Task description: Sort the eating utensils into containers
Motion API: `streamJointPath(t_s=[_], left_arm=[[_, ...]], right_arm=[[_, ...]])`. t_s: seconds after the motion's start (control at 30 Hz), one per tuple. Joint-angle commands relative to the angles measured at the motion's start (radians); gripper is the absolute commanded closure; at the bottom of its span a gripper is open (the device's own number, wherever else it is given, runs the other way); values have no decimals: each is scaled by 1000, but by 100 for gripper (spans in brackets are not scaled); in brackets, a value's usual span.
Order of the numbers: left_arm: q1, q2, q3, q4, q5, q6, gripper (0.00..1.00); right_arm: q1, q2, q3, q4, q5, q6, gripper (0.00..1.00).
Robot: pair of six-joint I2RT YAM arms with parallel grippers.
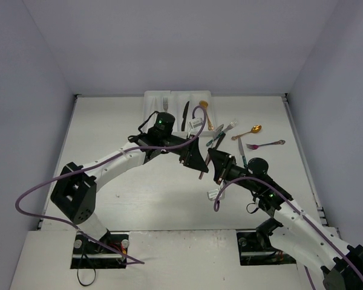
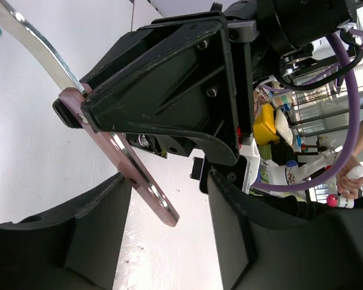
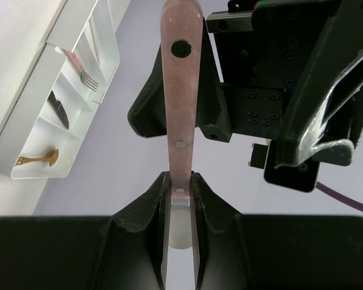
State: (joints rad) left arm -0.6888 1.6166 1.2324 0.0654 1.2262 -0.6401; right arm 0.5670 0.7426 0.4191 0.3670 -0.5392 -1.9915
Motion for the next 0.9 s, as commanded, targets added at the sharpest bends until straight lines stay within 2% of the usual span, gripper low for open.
streamJointPath(t_s=[0.0, 0.13, 0.17, 0.23, 0.3, 0.4, 0.5, 0.6, 0.67, 0.73, 0.83, 0.87], left_arm=[[-13, -15, 63, 76, 21, -10, 60], [-12, -9, 67, 77, 12, -22, 84], [-10, -9, 66, 77, 4, -27, 95], [-8, -13, 60, 79, -25, -38, 100], [-8, -17, 55, 79, -51, -43, 100], [-3, -18, 50, 95, -76, -56, 100], [18, -11, 67, 102, -120, -55, 100], [67, 14, 115, 107, -178, -50, 100], [112, 47, 180, 109, -268, -48, 100], [153, 100, 239, 48, -401, -19, 100], [166, 199, 408, -56, -567, 32, 100], [165, 232, 453, -88, -615, 36, 100]], right_arm=[[11, 13, 56, 136, -7, -152, 100], [11, 12, 54, 139, -5, -150, 98], [11, 10, 52, 139, -4, -150, 94], [11, 0, 47, 139, -4, -147, 75], [13, -18, 41, 139, -3, -140, 39], [13, -56, 23, 139, 11, -120, 17], [13, -128, -2, 133, 52, -76, 11], [13, -204, -29, 97, 104, -17, 11], [13, -257, -49, 43, 182, 38, 10], [13, -308, -50, -21, 279, 139, 10], [13, -326, -13, -129, 422, 320, 9], [14, -309, 7, -159, 481, 435, 9]])
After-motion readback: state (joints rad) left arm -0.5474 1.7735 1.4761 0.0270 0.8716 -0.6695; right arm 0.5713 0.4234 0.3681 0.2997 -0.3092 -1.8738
